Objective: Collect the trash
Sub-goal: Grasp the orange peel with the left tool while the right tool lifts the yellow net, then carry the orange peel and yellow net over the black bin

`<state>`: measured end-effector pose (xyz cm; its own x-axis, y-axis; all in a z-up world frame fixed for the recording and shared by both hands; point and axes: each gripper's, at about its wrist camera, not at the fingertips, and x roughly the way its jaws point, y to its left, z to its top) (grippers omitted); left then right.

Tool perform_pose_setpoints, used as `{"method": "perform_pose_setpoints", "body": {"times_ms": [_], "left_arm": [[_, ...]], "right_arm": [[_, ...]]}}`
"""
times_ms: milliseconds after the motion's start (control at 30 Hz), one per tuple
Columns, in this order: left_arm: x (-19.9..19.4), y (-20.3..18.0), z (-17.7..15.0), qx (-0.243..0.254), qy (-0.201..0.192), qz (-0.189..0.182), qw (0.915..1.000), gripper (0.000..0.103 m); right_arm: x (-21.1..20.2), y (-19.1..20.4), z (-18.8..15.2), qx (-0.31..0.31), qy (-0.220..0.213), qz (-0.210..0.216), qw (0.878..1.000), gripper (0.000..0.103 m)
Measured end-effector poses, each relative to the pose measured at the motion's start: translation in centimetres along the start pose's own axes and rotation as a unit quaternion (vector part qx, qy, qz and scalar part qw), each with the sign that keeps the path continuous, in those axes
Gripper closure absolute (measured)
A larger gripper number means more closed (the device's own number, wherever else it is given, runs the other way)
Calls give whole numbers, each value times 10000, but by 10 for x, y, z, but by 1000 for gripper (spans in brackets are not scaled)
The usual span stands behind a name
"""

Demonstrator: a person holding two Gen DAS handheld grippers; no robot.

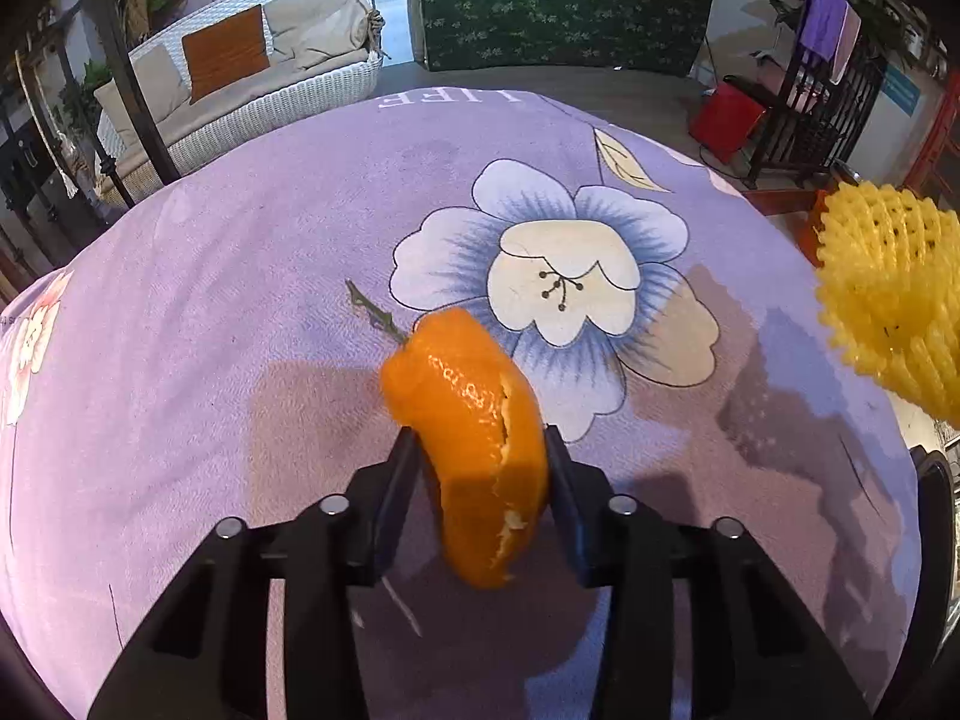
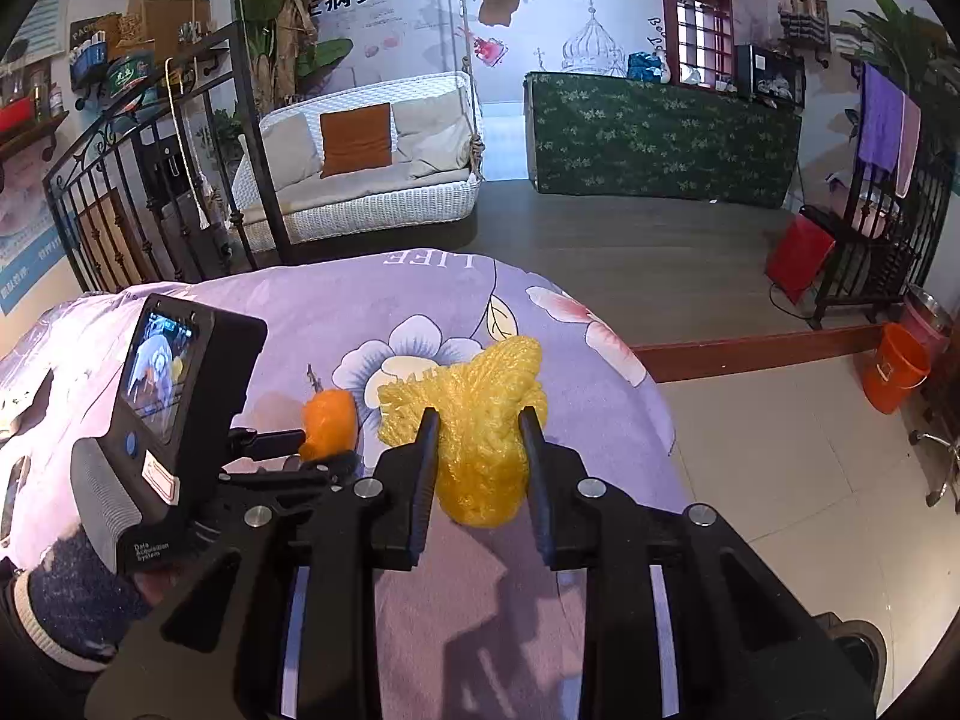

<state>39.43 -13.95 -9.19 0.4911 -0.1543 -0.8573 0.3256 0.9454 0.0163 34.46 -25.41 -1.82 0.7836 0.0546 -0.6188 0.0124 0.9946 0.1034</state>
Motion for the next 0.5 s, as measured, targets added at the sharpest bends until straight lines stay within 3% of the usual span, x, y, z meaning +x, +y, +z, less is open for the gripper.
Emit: {"method": "perform_pose_setpoints", "body": {"times_ms": [200, 500], "left_arm": [[-16, 3, -10, -61, -149, -181, 9997, 79], [-65, 17, -39, -331, -618, -621, 9956, 82]], "right_arm": [[-16, -3, -14, 114, -35, -1, 9999, 76], [-45, -6, -38, 286, -81, 27, 9996, 76]]}}
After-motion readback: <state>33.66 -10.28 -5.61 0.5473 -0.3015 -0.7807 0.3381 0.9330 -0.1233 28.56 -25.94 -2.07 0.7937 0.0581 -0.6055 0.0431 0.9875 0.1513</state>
